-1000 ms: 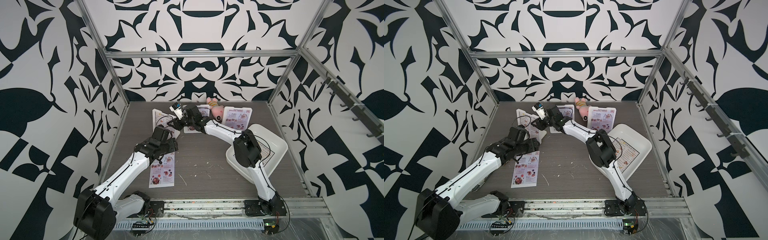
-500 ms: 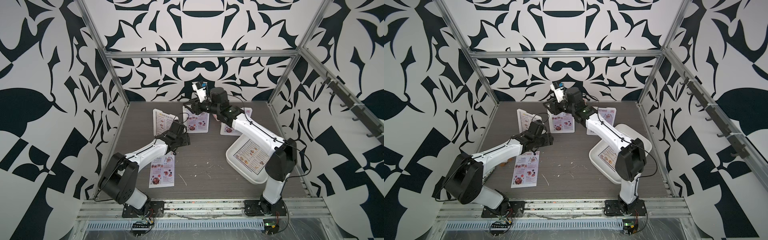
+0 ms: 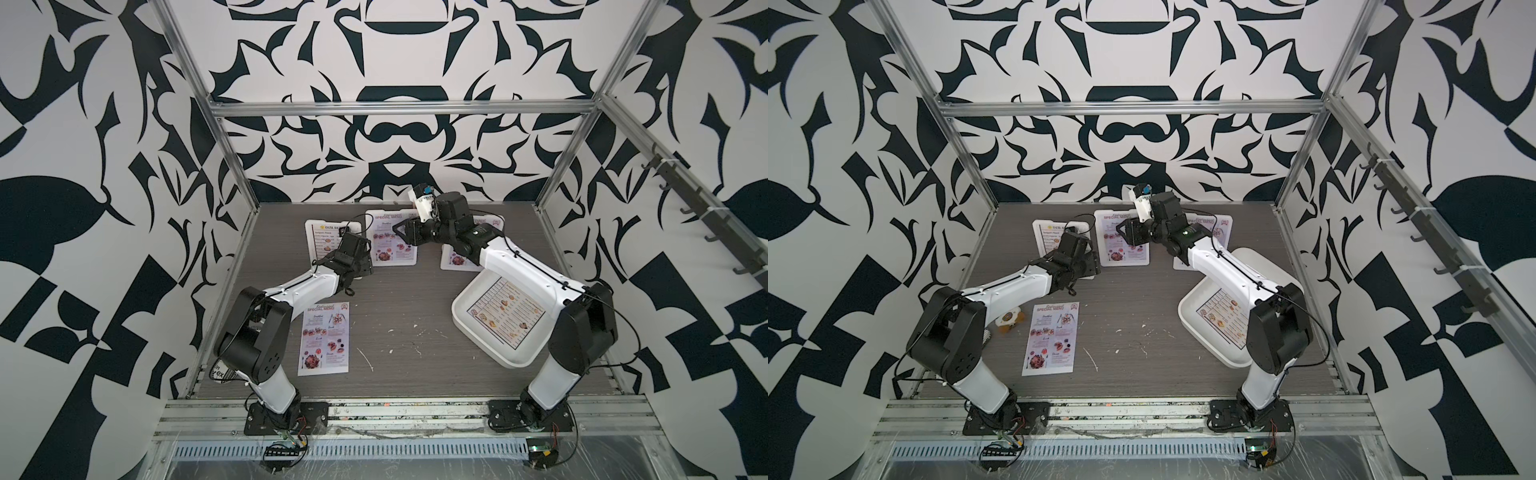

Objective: Replace the menus in the menu holders
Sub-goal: Move the menu holder to the center of the board.

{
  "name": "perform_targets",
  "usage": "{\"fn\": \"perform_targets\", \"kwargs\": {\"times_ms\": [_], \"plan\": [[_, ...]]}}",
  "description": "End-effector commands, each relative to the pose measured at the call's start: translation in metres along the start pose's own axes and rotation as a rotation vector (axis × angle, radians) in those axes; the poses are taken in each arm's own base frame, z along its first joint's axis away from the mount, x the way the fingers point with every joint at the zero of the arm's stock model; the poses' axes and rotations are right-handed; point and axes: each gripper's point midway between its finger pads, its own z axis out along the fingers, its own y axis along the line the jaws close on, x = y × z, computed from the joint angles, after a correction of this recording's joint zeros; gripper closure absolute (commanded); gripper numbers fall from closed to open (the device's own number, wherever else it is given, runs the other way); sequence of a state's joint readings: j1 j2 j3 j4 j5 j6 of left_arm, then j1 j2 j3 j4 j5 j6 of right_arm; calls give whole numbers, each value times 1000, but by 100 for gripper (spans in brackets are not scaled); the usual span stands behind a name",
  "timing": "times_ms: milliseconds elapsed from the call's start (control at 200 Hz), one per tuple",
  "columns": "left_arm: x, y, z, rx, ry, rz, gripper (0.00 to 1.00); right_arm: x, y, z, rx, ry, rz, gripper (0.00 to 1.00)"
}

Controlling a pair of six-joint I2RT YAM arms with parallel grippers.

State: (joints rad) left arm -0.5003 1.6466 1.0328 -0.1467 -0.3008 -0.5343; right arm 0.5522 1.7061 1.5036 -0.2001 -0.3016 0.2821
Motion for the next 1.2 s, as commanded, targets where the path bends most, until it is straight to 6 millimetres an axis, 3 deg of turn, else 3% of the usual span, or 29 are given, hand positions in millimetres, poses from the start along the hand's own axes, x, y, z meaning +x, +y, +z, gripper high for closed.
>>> {"fn": "perform_targets", "kwargs": {"times_ms": [0,260,345,365,415,515,775,940,1195], "plan": [[-4,3,-26,13,-14,-11,26,-10,-8,-14,68,-39,-44,51],[-3,19,-74,-29,37,34,22,10,-80,-6,142,0,9,40],[-6,22,-92,-31,36,41,21,15,-94,5,106,14,22,38],[-7,23,-96,-33,33,41,21,17,-96,7,103,20,20,31],[-10,25,-104,-33,25,45,20,18,-99,13,88,26,4,26],[-12,27,-117,-28,16,50,20,20,-105,28,75,35,-33,25],[-28,25,-151,9,-45,39,20,18,-98,60,-57,39,-62,24],[-32,33,-154,-31,-64,61,20,16,-70,57,-174,11,-54,30],[-35,32,-147,-46,-70,85,19,32,-40,36,-209,1,-38,40]]}}
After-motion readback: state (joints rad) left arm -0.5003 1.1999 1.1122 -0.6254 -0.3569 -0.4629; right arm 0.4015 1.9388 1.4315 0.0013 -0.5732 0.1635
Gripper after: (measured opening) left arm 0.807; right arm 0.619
